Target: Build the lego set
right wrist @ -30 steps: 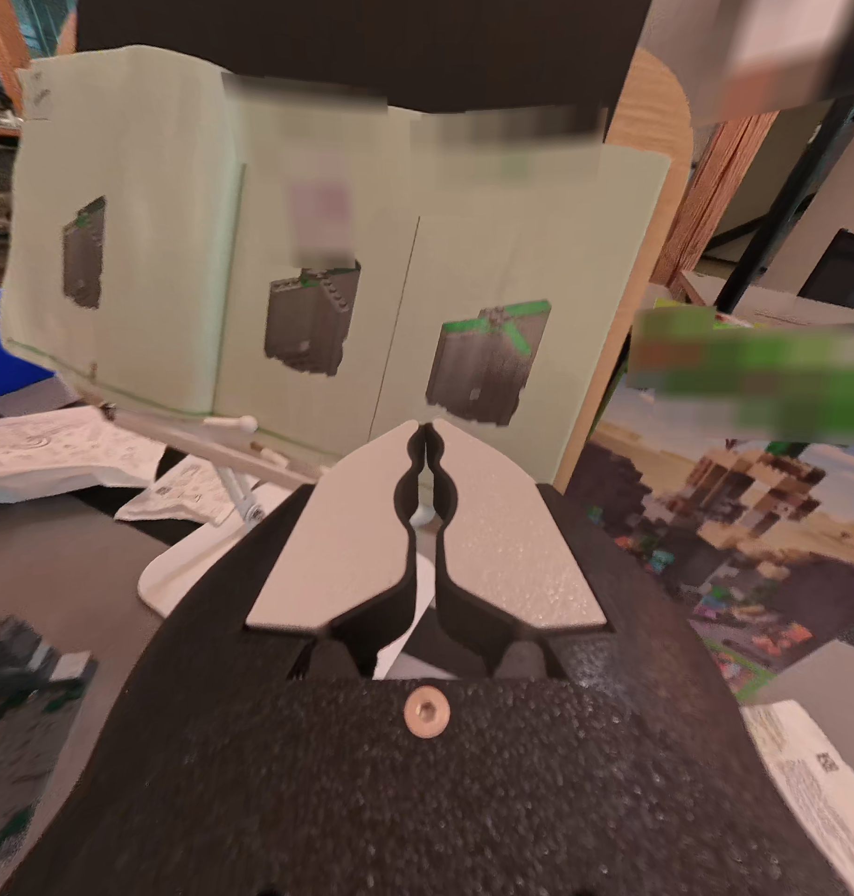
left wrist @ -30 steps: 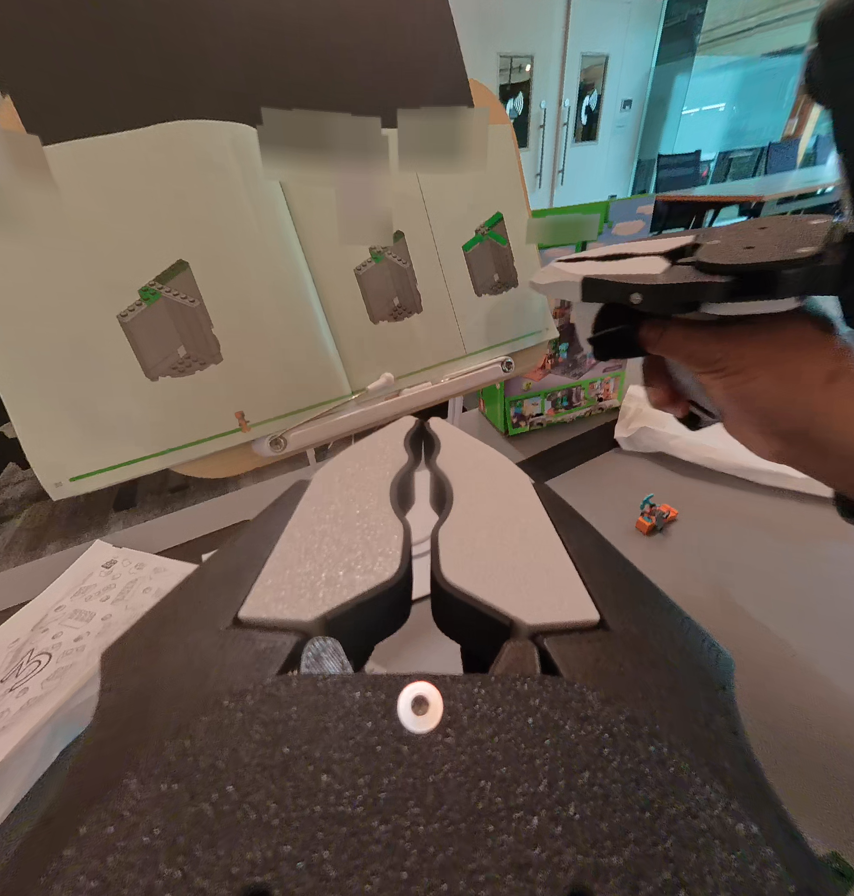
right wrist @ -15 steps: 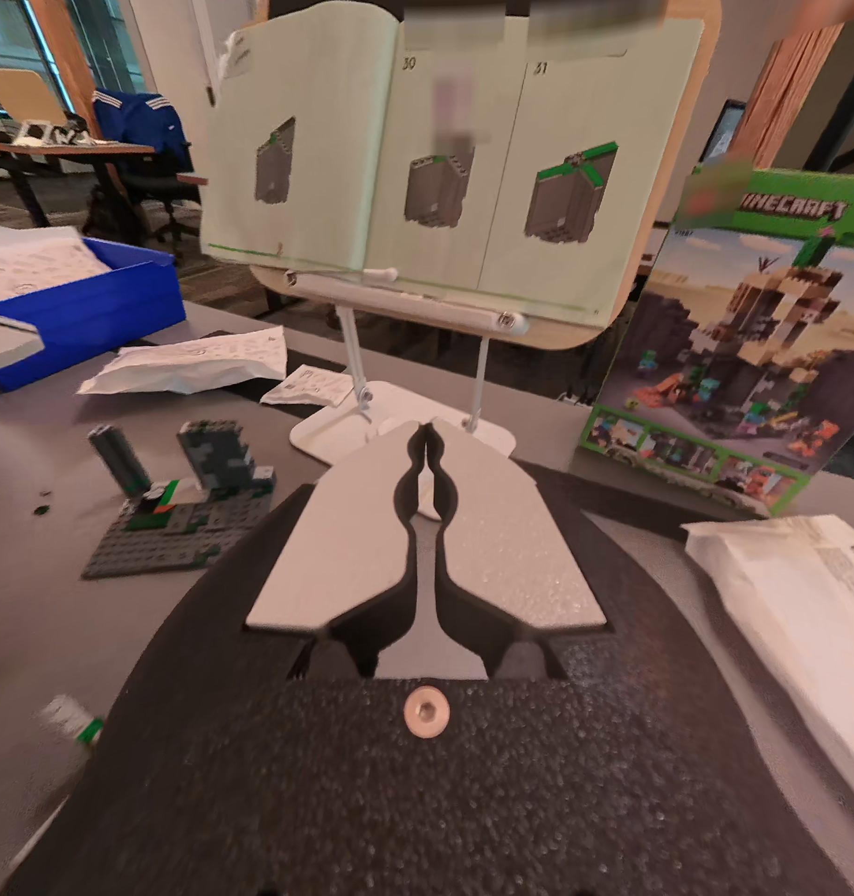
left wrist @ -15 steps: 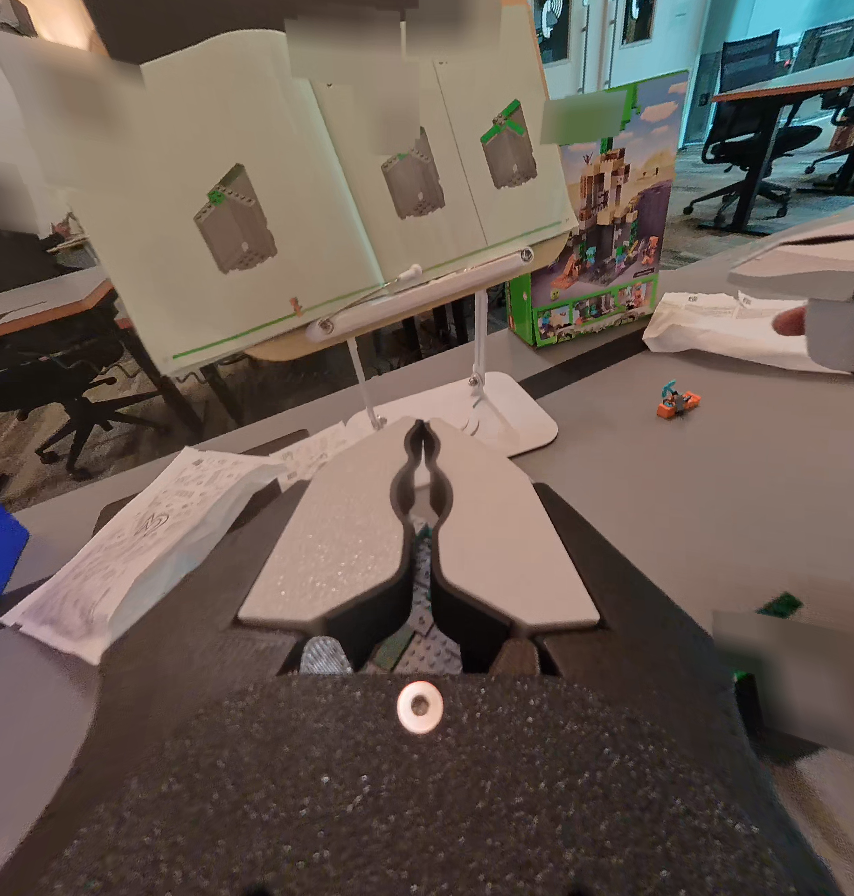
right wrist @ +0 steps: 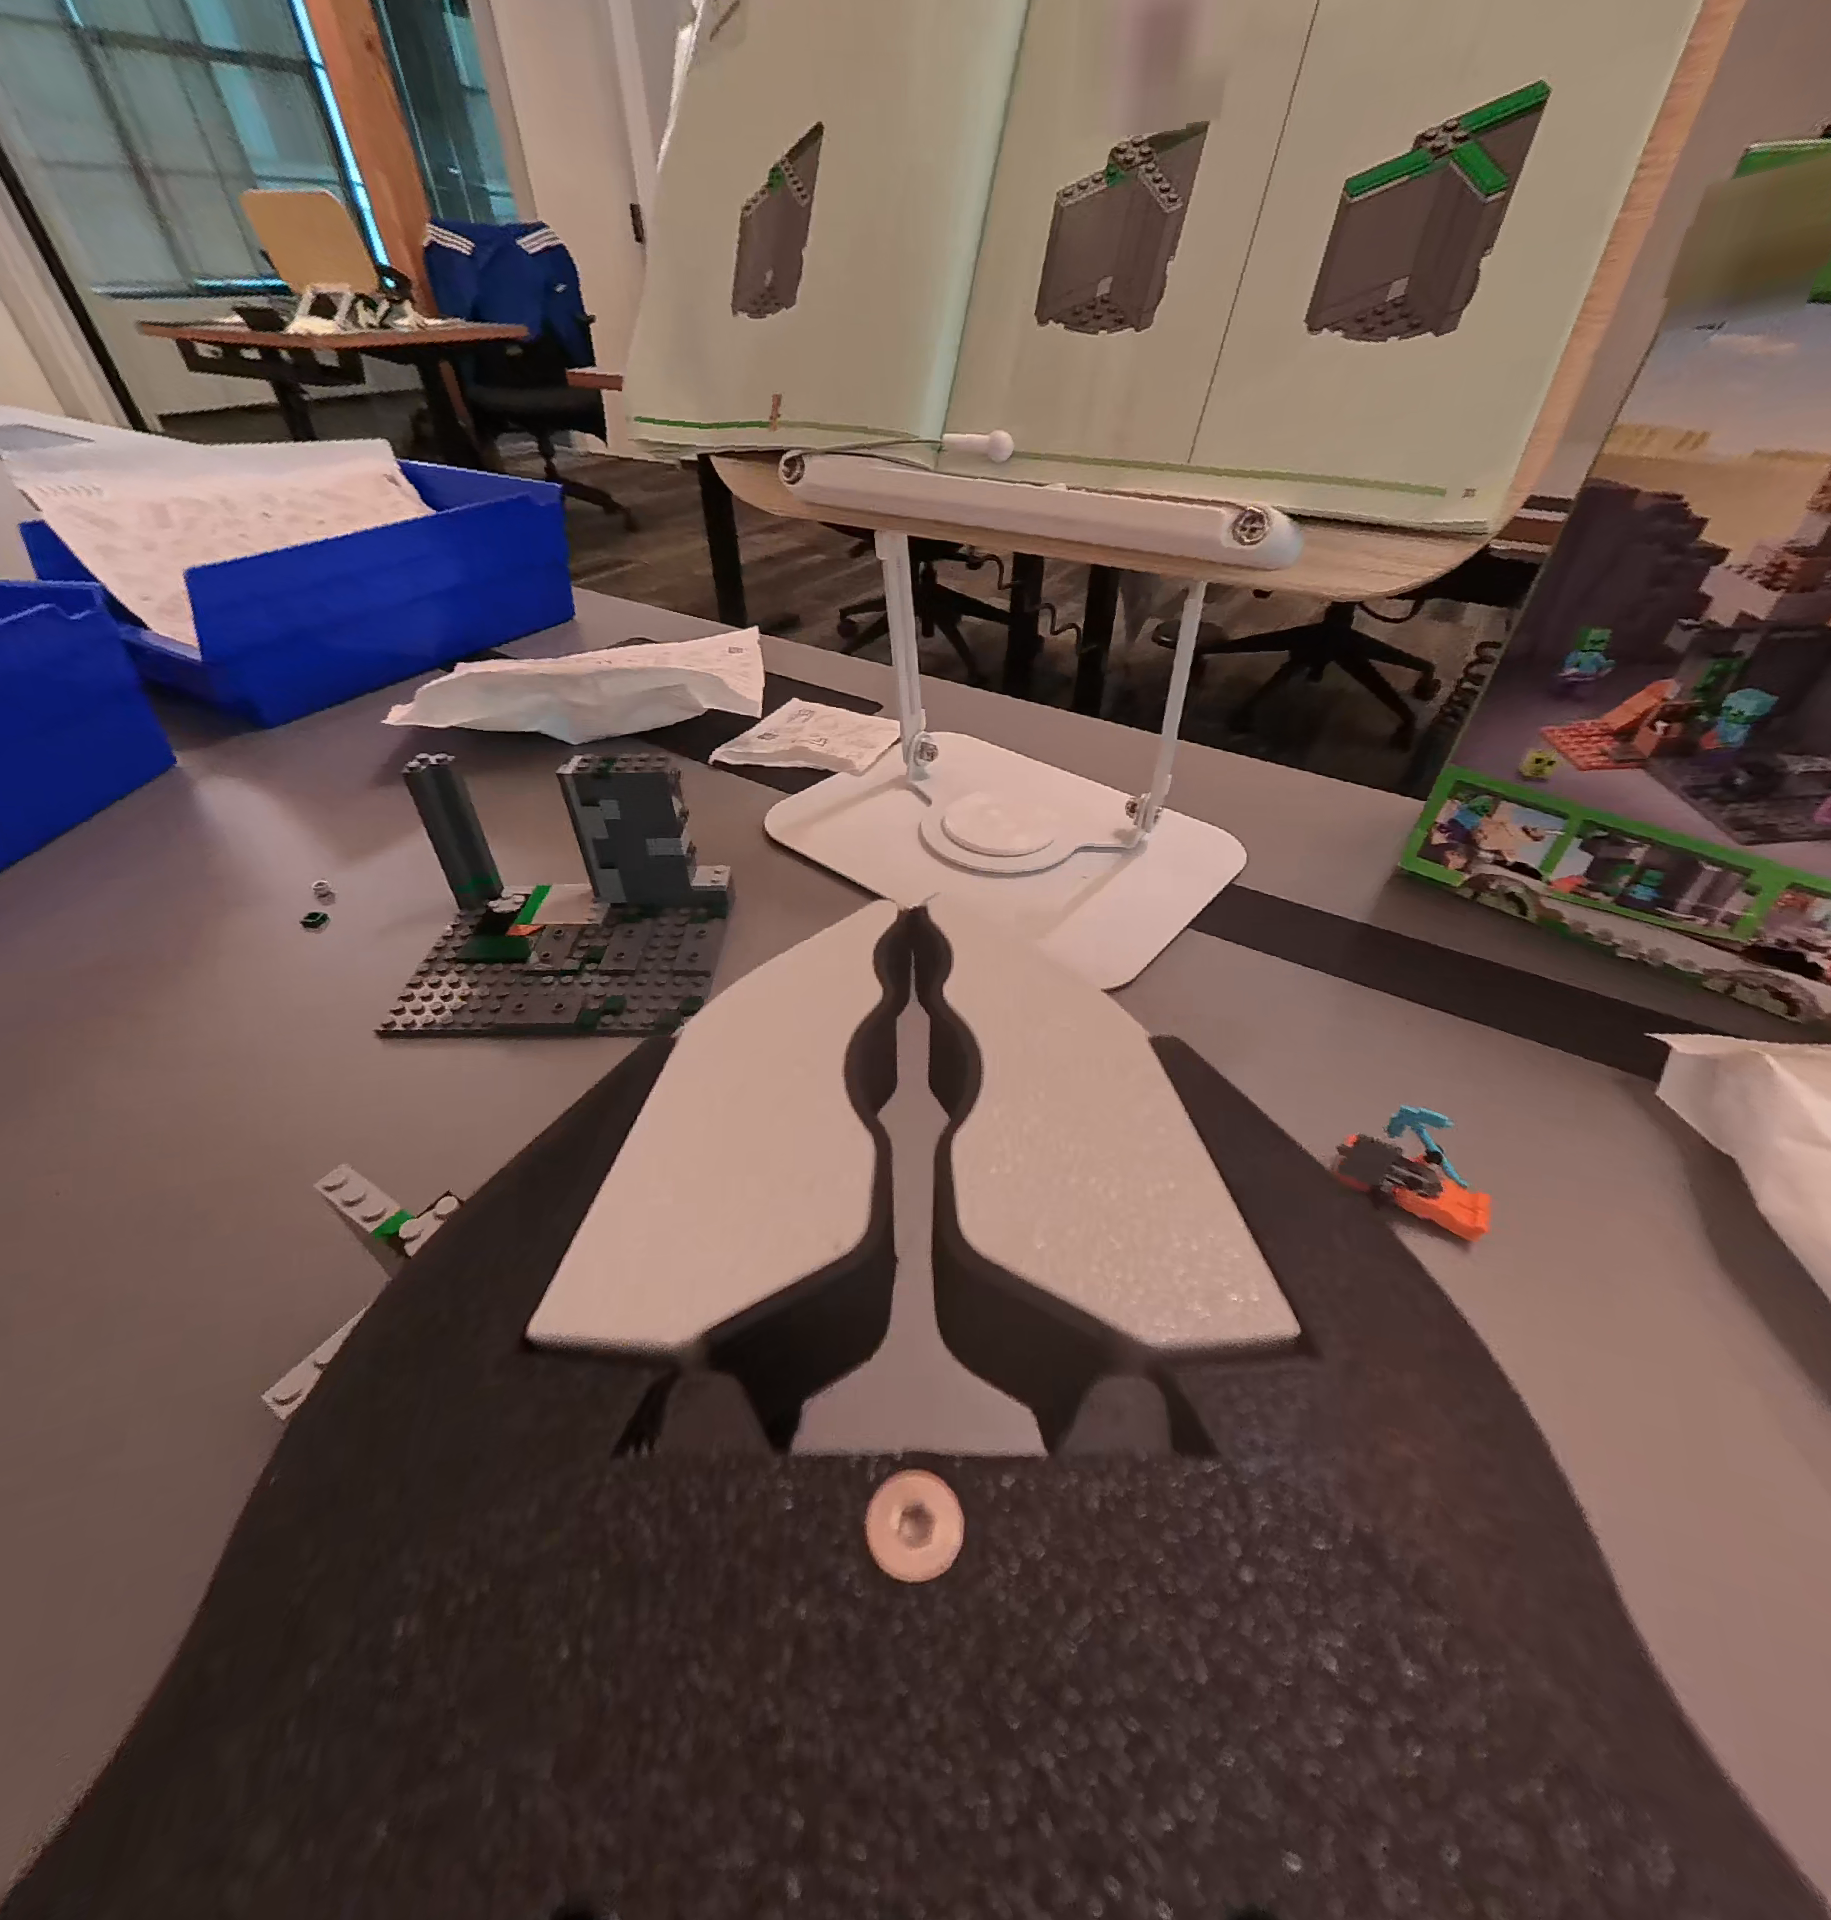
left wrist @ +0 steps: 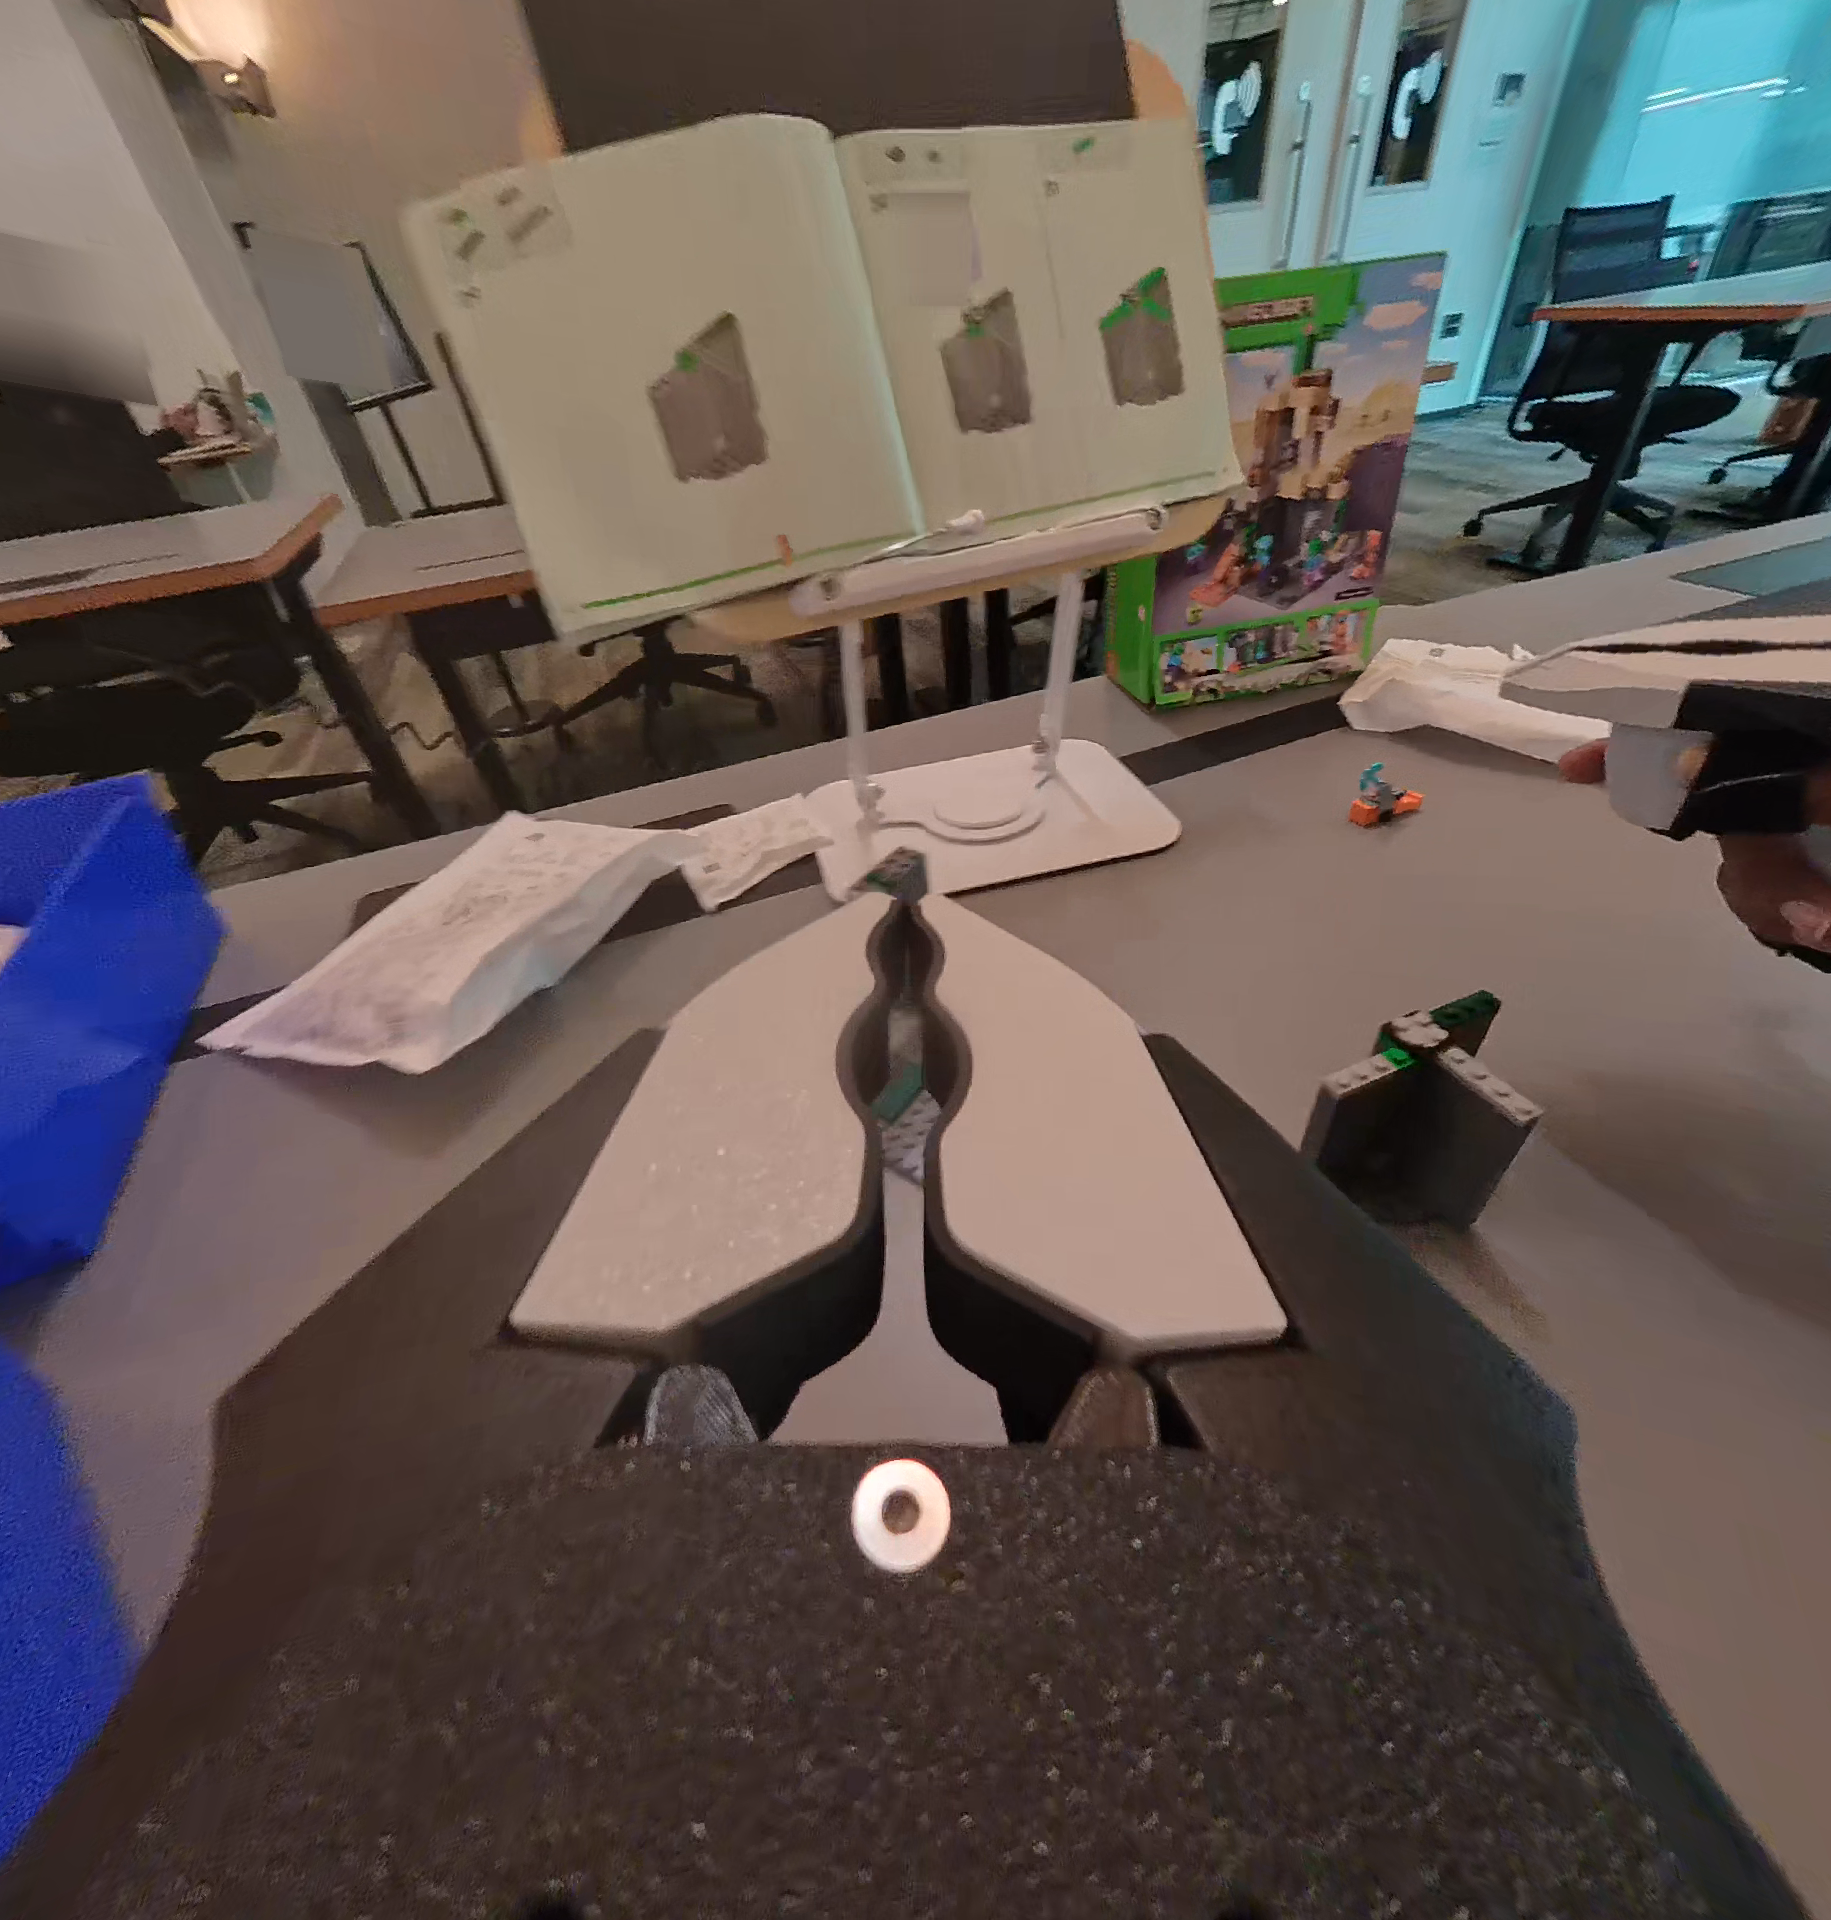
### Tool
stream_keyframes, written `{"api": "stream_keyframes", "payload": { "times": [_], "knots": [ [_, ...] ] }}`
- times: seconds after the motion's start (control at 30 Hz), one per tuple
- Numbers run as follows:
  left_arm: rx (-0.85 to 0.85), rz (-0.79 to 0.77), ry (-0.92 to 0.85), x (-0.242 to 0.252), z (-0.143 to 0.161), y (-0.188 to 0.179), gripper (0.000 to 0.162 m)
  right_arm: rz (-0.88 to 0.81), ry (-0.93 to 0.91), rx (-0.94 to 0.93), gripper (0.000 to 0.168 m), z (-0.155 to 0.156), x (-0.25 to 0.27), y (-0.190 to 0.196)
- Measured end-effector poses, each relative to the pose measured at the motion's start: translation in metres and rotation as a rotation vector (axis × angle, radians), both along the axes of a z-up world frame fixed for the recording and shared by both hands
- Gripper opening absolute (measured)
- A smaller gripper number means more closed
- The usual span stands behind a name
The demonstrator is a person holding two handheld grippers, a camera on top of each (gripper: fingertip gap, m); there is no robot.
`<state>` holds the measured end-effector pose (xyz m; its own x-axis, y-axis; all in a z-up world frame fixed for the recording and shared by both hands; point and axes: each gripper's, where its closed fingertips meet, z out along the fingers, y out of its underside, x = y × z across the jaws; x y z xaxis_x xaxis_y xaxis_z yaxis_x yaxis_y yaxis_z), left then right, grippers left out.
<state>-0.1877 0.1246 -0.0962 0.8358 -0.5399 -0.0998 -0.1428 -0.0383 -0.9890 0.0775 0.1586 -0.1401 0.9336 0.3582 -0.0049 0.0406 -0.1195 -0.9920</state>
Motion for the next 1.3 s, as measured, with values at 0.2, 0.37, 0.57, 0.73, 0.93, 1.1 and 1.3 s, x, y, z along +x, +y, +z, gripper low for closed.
{"api": "stream_keyframes", "payload": {
  "times": [0.2, 0.37, 0.57, 0.73, 0.93, 1.1, 1.3],
  "knots": [
    [-0.064, 0.179, 0.109, -0.123, 0.018, 0.008, 0.034, 0.030, -0.007, -0.016, 0.001, -0.008, -0.003, 0.001],
    [-0.311, 0.216, 0.236, -0.234, -0.026, 0.036, 0.043, 0.050, -0.029, -0.028, 0.001, -0.013, -0.008, 0.002],
    [-0.677, 0.226, 0.361, -0.292, -0.129, 0.050, 0.048, 0.080, -0.046, -0.039, 0.000, -0.019, -0.013, 0.002],
    [-0.796, 0.271, 0.389, -0.297, -0.174, 0.058, 0.051, 0.100, -0.069, -0.057, 0.000, -0.028, -0.019, 0.002],
    [-0.806, 0.278, 0.304, -0.296, -0.179, 0.069, 0.046, 0.109, -0.078, -0.075, 0.000, -0.034, -0.018, 0.002],
    [-0.821, 0.306, 0.260, -0.296, -0.179, 0.066, 0.041, 0.113, -0.056, -0.093, 0.000, -0.037, -0.015, 0.003],
    [-0.793, 0.318, 0.282, -0.297, -0.178, 0.067, 0.032, 0.128, -0.055, -0.106, 0.000, -0.039, -0.018, 0.002]
  ]
}}
